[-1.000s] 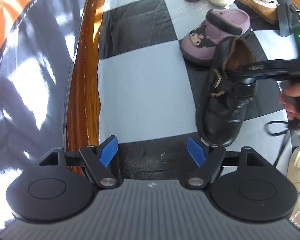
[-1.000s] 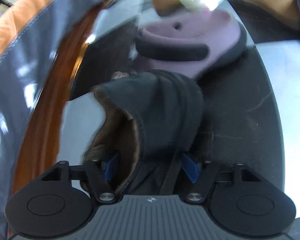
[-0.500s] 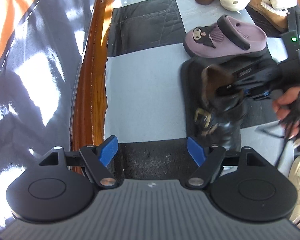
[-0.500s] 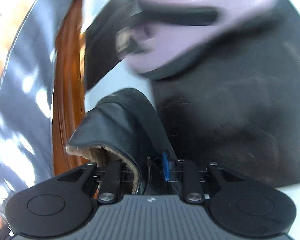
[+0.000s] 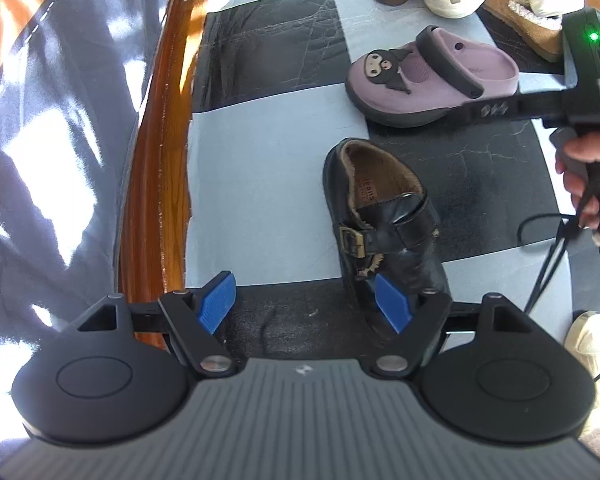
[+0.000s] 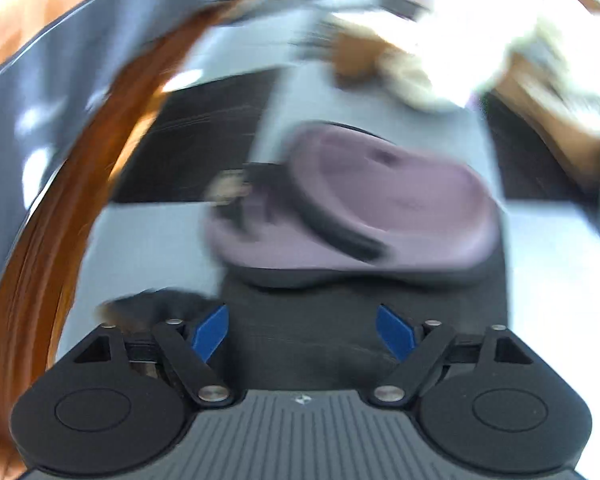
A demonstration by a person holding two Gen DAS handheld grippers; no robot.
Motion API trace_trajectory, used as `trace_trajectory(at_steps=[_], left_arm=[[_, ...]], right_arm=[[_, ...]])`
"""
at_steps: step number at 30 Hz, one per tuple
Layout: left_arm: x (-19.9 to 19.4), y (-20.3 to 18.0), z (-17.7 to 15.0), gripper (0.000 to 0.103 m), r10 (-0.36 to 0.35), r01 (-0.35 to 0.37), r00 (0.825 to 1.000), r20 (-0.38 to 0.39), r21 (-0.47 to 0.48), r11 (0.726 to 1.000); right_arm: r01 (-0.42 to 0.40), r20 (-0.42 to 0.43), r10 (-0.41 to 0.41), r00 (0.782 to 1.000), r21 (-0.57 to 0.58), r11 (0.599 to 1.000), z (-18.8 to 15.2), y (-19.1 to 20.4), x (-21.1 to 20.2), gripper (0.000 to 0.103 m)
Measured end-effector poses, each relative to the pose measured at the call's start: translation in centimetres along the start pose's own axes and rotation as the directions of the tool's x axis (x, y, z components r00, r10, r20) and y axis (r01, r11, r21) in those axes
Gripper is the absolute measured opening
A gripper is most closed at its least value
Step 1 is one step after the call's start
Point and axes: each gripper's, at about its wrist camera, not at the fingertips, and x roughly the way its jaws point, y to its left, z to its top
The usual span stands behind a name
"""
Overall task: Organize scattered shoes
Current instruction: 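Lift the black shoe and stand it upright beside the left tool, then grasp the lilac Kuromi clog by its rim with the left tool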
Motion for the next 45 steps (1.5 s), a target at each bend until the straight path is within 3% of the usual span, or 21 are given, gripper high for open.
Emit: trace_trajectory(at_steps=[2, 4, 5, 9, 14, 17, 19, 24, 26, 31, 35, 38, 40, 41, 43, 44, 45], left_arm=[[-0.1, -0.2, 0.3, 0.077, 0.012, -0.012, 1.000, 0.016, -0.021, 1.000], [-0.4, -1.1, 1.5, 0.077, 0.010, -0.008, 0.997, 0.070, -0.038, 0.999], [-0.5, -1.4, 2.0, 0.077, 0.007, -0.003, 0.996, 0.092, -0.049, 0.999], [0.0, -3.2, 4.0, 0.077, -0.038, 0.049, 0.990, 0.134, -0.079, 0.996], [1.2, -6.4, 7.0, 0.077, -0.061, 0.075, 0.986, 0.156, -0.087, 0.993], [3.2, -8.8, 11.4, 0.077, -0.098, 0.116, 0.981, 0.169, -0.099, 0.988], [5.2, -10.3, 14.1, 0.077, -0.067, 0.087, 0.985, 0.162, -0.121, 0.989], [11.8, -12.8, 18.1, 0.077, 0.084, -0.064, 0.992, 0.090, -0.205, 0.977], [14.0, -13.1, 18.8, 0.079, 0.066, -0.051, 0.996, 0.056, -0.231, 0.972], [13.4, -12.8, 19.7, 0.087, 0.098, -0.053, 0.986, 0.133, -0.304, 0.951], [13.3, -12.1, 20.1, 0.087, 0.062, -0.030, 0.993, 0.099, -0.300, 0.954], [13.2, -11.1, 19.3, 0.087, -0.062, 0.102, 0.991, 0.120, -0.362, 0.927], [14.1, -11.2, 19.4, 0.087, -0.091, 0.125, 0.990, 0.106, -0.374, 0.919], [15.1, -11.5, 19.8, 0.087, -0.071, 0.092, 0.995, 0.073, -0.364, 0.927], [16.7, -12.2, 20.0, 0.076, -0.025, 0.037, 0.999, 0.038, -0.348, 0.937], [17.7, -12.6, 19.8, 0.052, -0.028, 0.035, 0.999, 0.025, -0.342, 0.939], [17.9, -12.6, 19.7, 0.034, -0.051, 0.058, 0.998, 0.031, -0.352, 0.934]], right_arm=[[-0.021, -0.036, 0.020, 0.999, -0.029, 0.999, -0.4, -1.4, -0.4, 0.051], [-0.003, 0.000, 0.003, 1.000, -0.119, 0.993, -0.7, -0.6, -1.2, 0.065], [0.007, 0.014, -0.005, 1.000, -0.103, 0.995, -0.7, -0.9, -1.3, 0.078], [0.039, 0.004, -0.040, 0.999, 0.015, 0.999, -1.6, -3.7, -1.7, 0.075], [0.008, -0.002, -0.008, 1.000, 0.180, 0.984, -3.6, -8.4, -3.5, 0.075], [0.023, 0.011, -0.026, 1.000, 0.224, 0.974, -5.1, -10.8, -5.5, 0.075], [0.030, 0.016, -0.035, 0.999, 0.258, 0.966, -6.0, -12.7, -6.5, 0.075], [0.026, 0.032, -0.039, 0.999, 0.351, 0.936, -7.3, -17.2, -7.2, 0.075], [0.023, 0.034, -0.038, 0.999, 0.374, 0.927, -7.6, -18.1, -7.0, 0.075], [0.043, 0.037, -0.060, 0.998, 0.363, 0.931, -8.4, -19.9, -8.4, 0.075], [0.053, 0.037, -0.071, 0.997, 0.367, 0.929, -8.8, -20.8, -9.1, 0.075], [0.051, 0.031, -0.067, 0.997, 0.374, 0.926, -8.7, -21.3, -9.0, 0.075], [0.051, 0.028, -0.067, 0.997, 0.372, 0.927, -8.6, -21.5, -8.9, 0.075], [0.052, 0.028, -0.067, 0.997, 0.371, 0.927, -8.5, -21.5, -8.9, 0.075], [0.052, 0.026, -0.067, 0.997, 0.371, 0.927, -8.5, -21.5, -8.8, 0.075], [0.052, 0.025, -0.066, 0.998, 0.370, 0.928, -8.5, -21.5, -8.8, 0.075], [0.051, 0.024, -0.065, 0.998, 0.368, 0.928, -8.5, -21.4, -8.8, 0.075]])
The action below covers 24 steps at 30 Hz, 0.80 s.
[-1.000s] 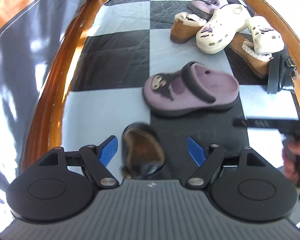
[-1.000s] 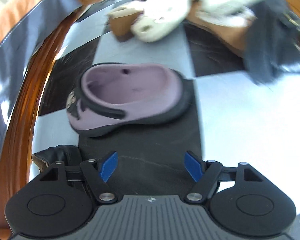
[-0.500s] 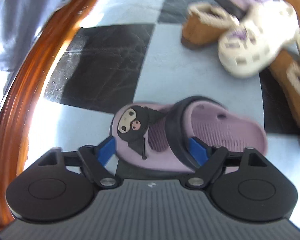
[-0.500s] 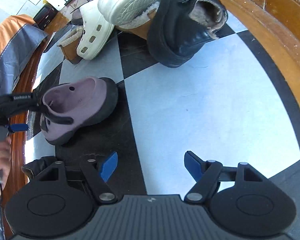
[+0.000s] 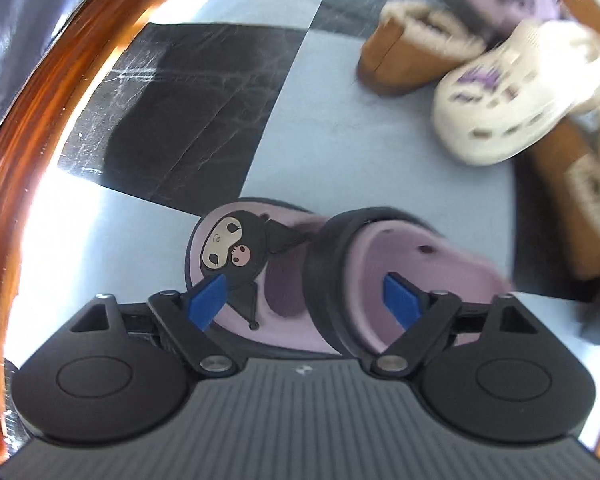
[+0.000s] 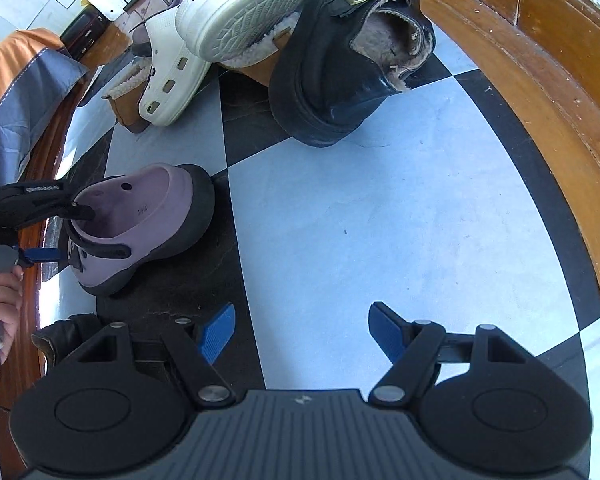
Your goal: Organize scattered shoes
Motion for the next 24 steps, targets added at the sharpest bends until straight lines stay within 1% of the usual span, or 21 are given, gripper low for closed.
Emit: trace_trajectory(at_steps=[2, 3, 5, 6, 7, 9, 11, 13, 14, 16, 18, 20, 23, 24], left_arm=[[0.2, 0.1, -0.3, 0.029, -0.047, 0.047, 0.999, -0.005, -0.024, 0.999], [0.1, -0.5, -0.4, 0.027, -0.016, 0.016, 1.000, -0.008, 0.005, 1.000], [-0.2, -1.5, -0.7, 0.026, 0.023, -0.023, 1.000, 0.000, 0.058, 0.998], [-0.4, -1.9, -1.0, 0.025, 0.022, -0.022, 1.000, 0.005, 0.078, 0.997], [-0.5, -2.2, -1.1, 0.025, 0.014, -0.014, 1.000, 0.006, 0.087, 0.996], [-1.0, -3.0, -1.7, 0.025, -0.023, 0.024, 1.000, -0.008, 0.121, 0.992], [-1.7, -3.5, -2.1, 0.024, -0.031, 0.032, 0.999, -0.009, 0.141, 0.989], [-2.7, -4.1, -2.8, 0.023, -0.057, 0.056, 0.998, -0.004, 0.158, 0.986], [-3.7, -4.6, -3.4, 0.023, -0.076, 0.076, 0.997, -0.010, 0.184, 0.980], [-4.5, -5.1, -4.3, 0.021, -0.088, 0.088, 0.996, -0.010, 0.226, 0.970], [-5.8, -5.8, -5.8, 0.020, -0.106, 0.106, 0.994, -0.017, 0.295, 0.949], [-6.6, -6.1, -7.0, 0.020, -0.130, 0.130, 0.991, -0.022, 0.329, 0.935], [-7.7, -6.4, -9.4, 0.021, -0.135, 0.125, 0.991, -0.003, 0.402, 0.907], [-8.0, -6.4, -10.1, 0.023, -0.134, 0.119, 0.991, 0.006, 0.424, 0.898]], right_arm=[[0.001, -0.003, -0.001, 1.000, -0.005, 1.000, -0.1, 0.1, 0.0, 0.075], [0.005, -0.004, -0.005, 1.000, -0.010, 1.000, -0.1, 0.1, 0.0, 0.075], [0.013, -0.005, -0.013, 1.000, -0.018, 1.000, -0.3, 0.1, -0.1, 0.075], [0.014, -0.006, -0.014, 1.000, -0.018, 1.000, -0.4, 0.1, -0.1, 0.075], [0.013, -0.007, -0.013, 1.000, -0.013, 1.000, -0.4, -0.1, -0.1, 0.075], [0.012, -0.007, -0.012, 1.000, -0.005, 1.000, -0.6, -0.3, -0.1, 0.075], [0.016, -0.006, -0.016, 1.000, -0.002, 1.000, -0.7, -0.5, -0.3, 0.075], [0.023, 0.000, -0.023, 1.000, 0.008, 1.000, -0.7, -0.8, -0.6, 0.075], [0.023, 0.001, -0.023, 1.000, 0.012, 1.000, -0.8, -0.9, -0.7, 0.075], [0.021, 0.009, -0.022, 1.000, 0.021, 1.000, -0.9, -1.2, -1.1, 0.075], [0.028, 0.021, -0.029, 0.999, 0.025, 0.999, -1.1, -1.7, -1.9, 0.075], [0.037, 0.029, -0.037, 0.999, 0.029, 0.999, -1.4, -2.1, -2.5, 0.075], [0.038, 0.032, -0.040, 0.999, 0.046, 0.998, -2.1, -2.8, -3.2, 0.075], [0.028, 0.027, -0.030, 0.999, 0.060, 0.998, -2.5, -3.0, -3.3, 0.076]])
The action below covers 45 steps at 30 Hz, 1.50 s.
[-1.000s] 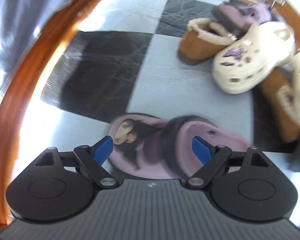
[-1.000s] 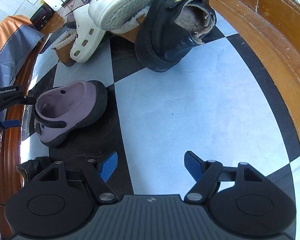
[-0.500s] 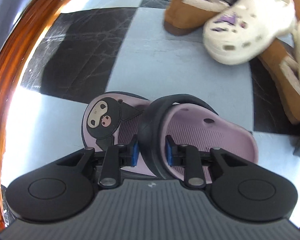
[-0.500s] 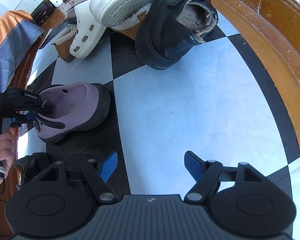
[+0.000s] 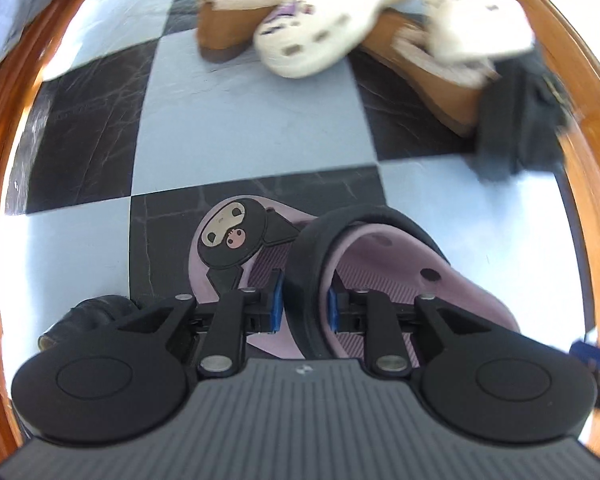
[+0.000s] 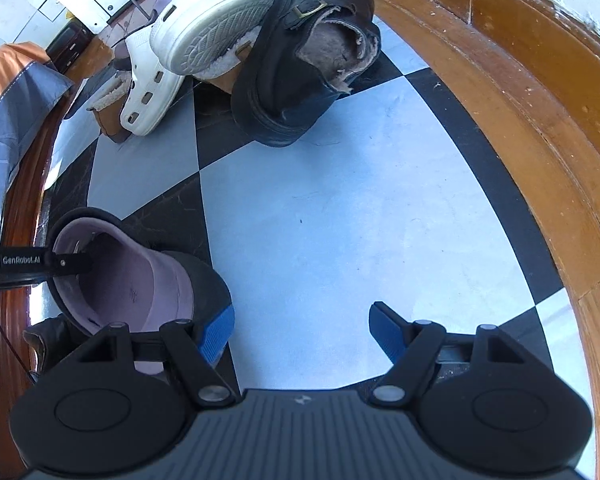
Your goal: Organize scattered shoes
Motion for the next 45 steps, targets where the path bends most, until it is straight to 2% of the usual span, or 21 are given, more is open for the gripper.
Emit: trace_trajectory(at_steps=[1, 2, 3, 4, 7, 9, 12, 14, 20, 22, 26, 28, 29, 31, 33, 35, 37, 40, 41, 43, 45], left_arm=[[0.1, -0.4, -0.9, 0.024, 0.008, -0.008, 1.000, -0.013, 0.032, 0.999], [0.1, -0.4, -1.2, 0.030, 0.003, -0.002, 1.000, -0.025, 0.044, 0.999], [0.0, 0.3, -1.9, 0.044, -0.058, 0.060, 0.996, -0.074, 0.031, 0.998], [-0.2, 0.9, -2.6, 0.044, -0.119, 0.121, 0.985, -0.122, 0.015, 0.992], [-3.8, 2.5, -3.8, 0.051, -0.092, 0.097, 0.993, -0.078, 0.060, 0.993], [-5.5, 3.4, -4.2, 0.061, -0.078, 0.083, 0.995, -0.066, 0.078, 0.993], [-8.7, 7.0, -5.3, 0.072, -0.116, 0.118, 0.991, -0.061, 0.027, 0.993], [-9.1, 8.2, -5.6, 0.072, -0.122, 0.123, 0.990, -0.077, 0.006, 0.992], [-8.8, 10.1, -6.5, 0.072, -0.114, 0.112, 0.985, -0.127, -0.020, 0.993], [-9.4, 10.7, -7.1, 0.072, -0.093, 0.089, 0.989, -0.117, -0.035, 0.995], [-10.7, 12.1, -7.6, 0.072, -0.138, 0.134, 0.986, -0.089, -0.055, 0.989], [-11.2, 12.5, -7.8, 0.072, -0.156, 0.152, 0.985, -0.077, -0.057, 0.987], [-11.4, 12.7, -7.9, 0.072, -0.159, 0.155, 0.984, -0.078, -0.054, 0.986], [-11.8, 13.0, -8.1, 0.072, -0.166, 0.162, 0.982, -0.087, -0.054, 0.985], [-12.5, 13.0, -8.3, 0.072, -0.159, 0.157, 0.984, -0.077, -0.041, 0.987], [-12.9, 12.7, -8.5, 0.072, -0.162, 0.161, 0.985, -0.066, -0.021, 0.987], [-13.7, 12.3, -8.6, 0.072, -0.185, 0.185, 0.981, -0.053, 0.002, 0.983], [-14.6, 12.0, -8.6, 0.072, -0.223, 0.224, 0.974, -0.035, 0.016, 0.975], [-14.7, 12.0, -8.6, 0.072, -0.226, 0.226, 0.974, -0.032, 0.016, 0.974], [-15.4, 12.2, -8.7, 0.072, -0.259, 0.259, 0.966, -0.012, 0.026, 0.965], [-15.5, 12.6, -8.8, 0.072, -0.315, 0.315, 0.949, -0.024, 0.002, 0.949]], right_arm=[[-0.013, -0.010, 0.013, 1.000, 0.015, 1.000, -0.4, -0.1, 0.0, 0.076], [-0.024, -0.024, 0.025, 0.999, 0.030, 0.999, -0.9, -0.2, 0.1, 0.076], [-0.034, -0.037, 0.035, 0.999, 0.043, 0.998, -1.3, -0.3, 0.3, 0.076], [-0.040, -0.050, 0.043, 0.998, 0.054, 0.998, -1.7, -0.2, 0.5, 0.076], [-0.068, -0.084, 0.073, 0.994, 0.062, 0.996, -2.6, 0.7, 1.3, 0.076], [-0.082, -0.119, 0.085, 0.989, 0.026, 0.996, -2.9, 2.1, 2.0, 0.076], [-0.072, -0.140, 0.061, 0.988, -0.074, 0.995, -2.7, 4.8, 2.7, 0.077], [-0.058, -0.129, 0.043, 0.991, -0.117, 0.991, -2.5, 6.9, 3.0, 0.077], [-0.191, -0.111, 0.177, 0.978, -0.126, 0.974, -2.2, 12.6, 3.3, 0.077], [-0.199, -0.115, 0.184, 0.976, -0.139, 0.970, -2.1, 14.0, 4.0, 0.079], [-0.214, -0.127, 0.205, 0.971, -0.069, 0.974, -1.5, 16.7, 7.7, 0.078], [-0.227, -0.107, 0.222, 0.969, -0.027, 0.974, -1.3, 16.7, 9.1, 0.051], [-0.242, -0.093, 0.241, 0.966, -0.006, 0.970, -1.2, 16.5, 9.8, 0.017], [-0.319, -0.051, 0.324, 0.945, 0.085, 0.944, -1.3, 15.1, 10.7, 0.016], [-0.362, -0.036, 0.367, 0.930, 0.097, 0.927, -1.5, 14.4, 10.5, 0.016], [-0.385, -0.020, 0.386, 0.922, 0.020, 0.923, -1.8, 14.3, 9.6, 0.016], [-0.434, -0.038, 0.432, 0.901, -0.039, 0.900, -1.5, 13.8, 8.4, 0.016], [-0.490, -0.142, 0.471, 0.870, -0.152, 0.859, 0.3, 13.1, 6.2, 0.016], [-0.500, -0.209, 0.460, 0.863, -0.224, 0.837, 1.4, 13.1, 5.1, 0.016], [-0.487, -0.294, 0.398, 0.869, -0.362, 0.795, 2.6, 14.0, 3.3, 0.017], [-0.474, -0.382, 0.303, 0.873, -0.515, 0.714, 3.5, 15.4, 1.5, 0.016]])
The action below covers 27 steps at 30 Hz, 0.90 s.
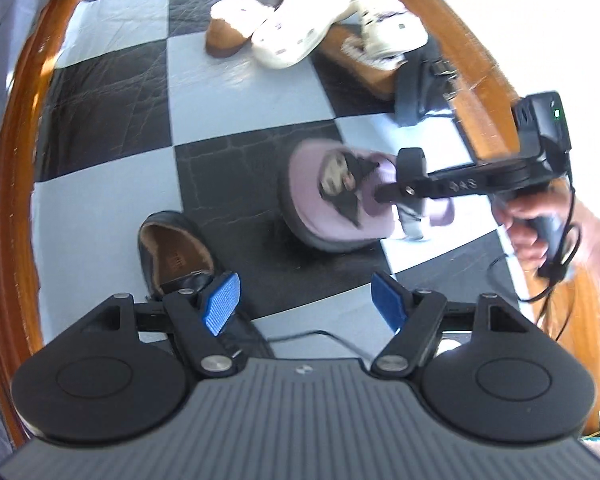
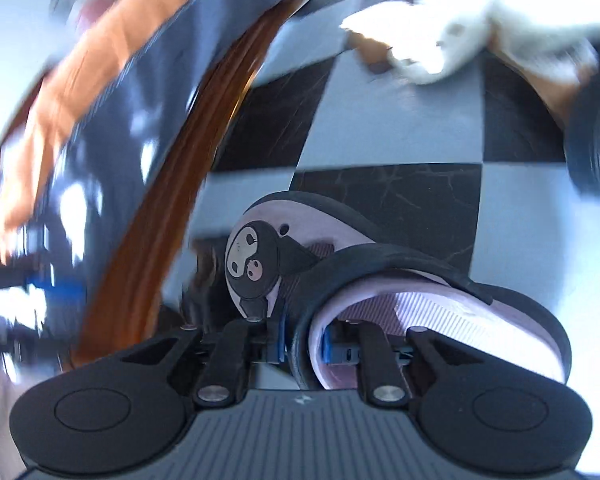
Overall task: Organize scattered shoes
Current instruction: 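Set the lilac clog down beside the black shoe with the right tool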
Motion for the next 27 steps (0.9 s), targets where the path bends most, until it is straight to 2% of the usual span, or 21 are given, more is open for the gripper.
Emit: trace_trajectory(at_steps=[2, 3, 5, 6, 7, 8, 9, 10, 11, 12, 13, 14, 16, 17, 19, 23, 27], left_arm=[[-0.2, 0.4, -0.1, 0.072, -0.059, 0.058, 0.998, -0.011, -0.024, 0.998], [0.0, 0.6, -0.2, 0.072, -0.089, 0.087, 0.996, -0.026, -0.043, 0.995], [0.3, 0.5, -0.3, 0.072, -0.092, 0.090, 0.995, -0.039, -0.041, 0.995], [0.4, 0.3, -0.3, 0.072, -0.078, 0.077, 0.996, -0.041, -0.039, 0.996], [0.5, 0.0, -0.4, 0.072, -0.065, 0.063, 0.997, -0.040, -0.033, 0.997], [0.5, -0.3, -0.5, 0.072, -0.055, 0.054, 0.998, -0.039, -0.026, 0.998], [0.5, -0.5, -0.6, 0.072, -0.046, 0.045, 0.998, -0.038, -0.018, 0.999], [0.5, -0.7, -0.6, 0.072, -0.043, 0.042, 0.998, -0.036, -0.013, 0.999], [0.4, -1.0, -0.7, 0.072, -0.034, 0.034, 0.999, -0.033, -0.001, 0.999], [0.3, -1.1, -0.8, 0.072, -0.026, 0.026, 0.999, -0.029, 0.002, 1.000], [0.1, -1.3, -0.9, 0.072, -0.017, 0.017, 1.000, -0.025, 0.006, 1.000], [0.0, -1.5, -1.0, 0.072, 0.007, -0.007, 1.000, -0.016, 0.012, 1.000], [-0.3, -1.8, -1.3, 0.072, 0.050, -0.050, 0.999, 0.000, 0.023, 0.998], [-0.4, -1.9, -1.3, 0.072, 0.067, -0.067, 0.998, 0.005, 0.028, 0.997], [-0.7, -2.4, -1.7, 0.072, 0.114, -0.115, 0.993, 0.026, 0.050, 0.992], [-1.2, -3.1, -2.1, 0.072, 0.145, -0.148, 0.989, 0.041, 0.078, 0.986], [-1.5, -3.7, -2.3, 0.072, 0.177, -0.181, 0.983, 0.055, 0.102, 0.978]], right_arm=[[0.018, -0.166, -0.052, 0.985, -0.201, 0.979, 1.2, 1.7, -0.5, 0.016], [0.027, -0.203, -0.079, 0.976, -0.248, 0.968, 1.3, 2.2, -0.3, 0.017], [0.067, -0.290, -0.179, 0.940, -0.357, 0.932, 1.4, 3.0, 0.9, 0.020], [0.139, -0.276, -0.266, 0.924, -0.404, 0.904, 1.5, 3.2, 1.8, 0.028], [0.256, -0.210, -0.370, 0.905, -0.427, 0.867, 1.6, 3.4, 2.5, 0.036], [0.345, -0.151, -0.431, 0.890, -0.396, 0.851, 1.5, 3.2, 2.6, 0.060], [0.419, -0.107, -0.477, 0.873, -0.340, 0.842, 1.5, 2.7, 2.5, 0.074], [0.486, -0.074, -0.519, 0.852, -0.258, 0.835, 1.5, 2.1, 2.4, 0.075], [0.543, -0.072, -0.551, 0.831, -0.105, 0.833, 1.2, 0.8, 2.1, 0.075], [0.573, -0.088, -0.567, 0.819, 0.087, 0.815, 0.4, -0.8, 1.4, 0.074], [0.569, -0.095, -0.565, 0.820, 0.255, 0.782, -0.8, -2.1, 0.4, 0.074], [0.550, -0.094, -0.559, 0.824, 0.371, 0.748, -1.8, -3.0, -0.3, 0.075], [0.449, -0.026, -0.519, 0.854, 0.541, 0.711, -5.0, -3.9, -2.0, 0.075], [0.395, 0.011, -0.511, 0.859, 0.620, 0.678, -6.8, -4.3, -2.8, 0.075], [0.349, 0.057, -0.535, 0.843, 0.699, 0.624, -9.0, -4.5, -3.5, 0.075], [0.294, 0.097, -0.513, 0.853, 0.723, 0.625, -10.3, -5.3, -2.7, 0.076], [0.348, 0.064, -0.555, 0.829, 0.718, 0.603, -9.3, -5.1, -2.4, 0.079]])
